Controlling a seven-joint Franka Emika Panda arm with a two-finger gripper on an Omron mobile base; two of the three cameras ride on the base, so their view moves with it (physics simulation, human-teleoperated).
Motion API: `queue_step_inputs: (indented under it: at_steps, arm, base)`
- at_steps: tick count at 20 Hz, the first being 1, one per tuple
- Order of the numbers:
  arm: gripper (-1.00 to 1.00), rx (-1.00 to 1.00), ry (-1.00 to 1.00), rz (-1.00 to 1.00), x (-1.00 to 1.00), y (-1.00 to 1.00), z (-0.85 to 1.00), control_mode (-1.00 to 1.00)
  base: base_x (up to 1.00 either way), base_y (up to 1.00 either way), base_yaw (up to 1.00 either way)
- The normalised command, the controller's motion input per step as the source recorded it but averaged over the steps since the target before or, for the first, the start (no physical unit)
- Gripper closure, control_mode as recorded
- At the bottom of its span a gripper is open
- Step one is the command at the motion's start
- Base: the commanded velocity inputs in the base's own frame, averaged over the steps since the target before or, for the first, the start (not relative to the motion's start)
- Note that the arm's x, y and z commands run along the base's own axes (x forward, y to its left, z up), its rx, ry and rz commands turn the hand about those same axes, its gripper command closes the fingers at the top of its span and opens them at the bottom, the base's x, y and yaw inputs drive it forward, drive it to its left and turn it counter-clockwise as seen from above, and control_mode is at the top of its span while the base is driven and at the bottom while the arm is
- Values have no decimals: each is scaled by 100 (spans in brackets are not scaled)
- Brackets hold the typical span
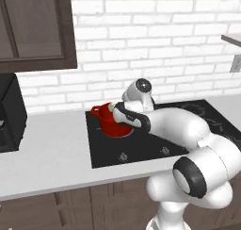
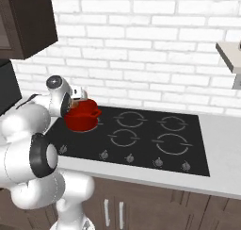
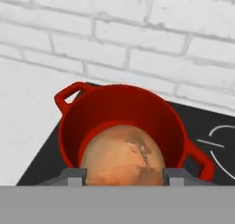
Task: Put the onion and sweet potato in the pot. Retrieve the spatula and lightly stir the vegetables in the pot.
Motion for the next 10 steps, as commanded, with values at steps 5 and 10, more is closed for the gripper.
queue_step_inputs:
  at_steps: [5, 10]
  arm:
    - [100, -2, 20, 0, 69, 7, -69, -100]
    - [100, -2, 4, 0, 46, 0, -51, -100]
  base:
    - [0, 0, 0]
    - [0, 0, 0]
